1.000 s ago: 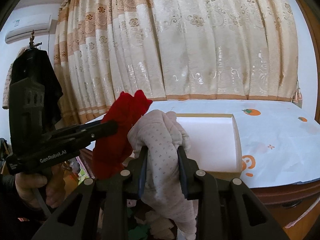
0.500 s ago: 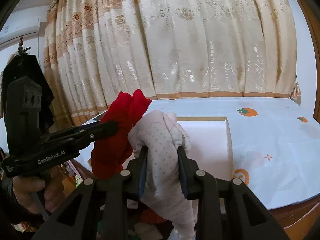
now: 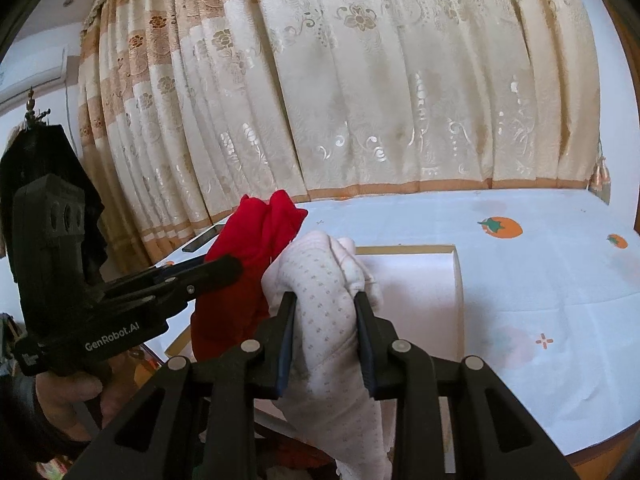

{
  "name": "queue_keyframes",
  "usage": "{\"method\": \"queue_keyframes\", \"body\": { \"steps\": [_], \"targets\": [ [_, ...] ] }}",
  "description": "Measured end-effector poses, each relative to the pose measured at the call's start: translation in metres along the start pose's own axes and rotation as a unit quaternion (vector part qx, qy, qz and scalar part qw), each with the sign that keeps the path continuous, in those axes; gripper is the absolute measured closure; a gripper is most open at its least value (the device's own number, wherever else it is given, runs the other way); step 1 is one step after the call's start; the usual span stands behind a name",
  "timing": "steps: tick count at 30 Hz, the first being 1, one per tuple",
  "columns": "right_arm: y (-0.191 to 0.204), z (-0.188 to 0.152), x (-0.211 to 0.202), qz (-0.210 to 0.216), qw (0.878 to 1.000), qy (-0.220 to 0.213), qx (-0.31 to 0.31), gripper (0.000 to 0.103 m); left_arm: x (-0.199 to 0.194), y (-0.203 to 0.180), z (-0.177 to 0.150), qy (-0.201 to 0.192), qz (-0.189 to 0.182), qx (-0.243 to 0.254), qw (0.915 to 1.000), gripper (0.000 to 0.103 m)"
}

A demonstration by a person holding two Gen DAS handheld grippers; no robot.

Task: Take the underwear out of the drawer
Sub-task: 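Carry the red sock with the left gripper while the right gripper carries the white garment over the tray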

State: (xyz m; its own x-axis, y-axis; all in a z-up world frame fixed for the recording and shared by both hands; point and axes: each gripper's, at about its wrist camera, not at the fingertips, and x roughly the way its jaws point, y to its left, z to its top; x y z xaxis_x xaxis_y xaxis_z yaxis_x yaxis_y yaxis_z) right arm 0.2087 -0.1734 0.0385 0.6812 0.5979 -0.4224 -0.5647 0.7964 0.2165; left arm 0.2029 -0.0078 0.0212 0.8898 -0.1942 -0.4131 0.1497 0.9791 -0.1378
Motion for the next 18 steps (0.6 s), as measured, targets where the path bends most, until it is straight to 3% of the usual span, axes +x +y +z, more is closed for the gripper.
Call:
{"method": "queue_keyframes", "body": {
  "steps": [18],
  "targets": [
    [-0.032, 0.057, 0.035, 0.018, 0.998, 0.0, 0.055, 0.073, 0.045, 0.019, 0.024, 0.02, 0.005, -0.043, 0.9989, 0.077]
  ]
}}
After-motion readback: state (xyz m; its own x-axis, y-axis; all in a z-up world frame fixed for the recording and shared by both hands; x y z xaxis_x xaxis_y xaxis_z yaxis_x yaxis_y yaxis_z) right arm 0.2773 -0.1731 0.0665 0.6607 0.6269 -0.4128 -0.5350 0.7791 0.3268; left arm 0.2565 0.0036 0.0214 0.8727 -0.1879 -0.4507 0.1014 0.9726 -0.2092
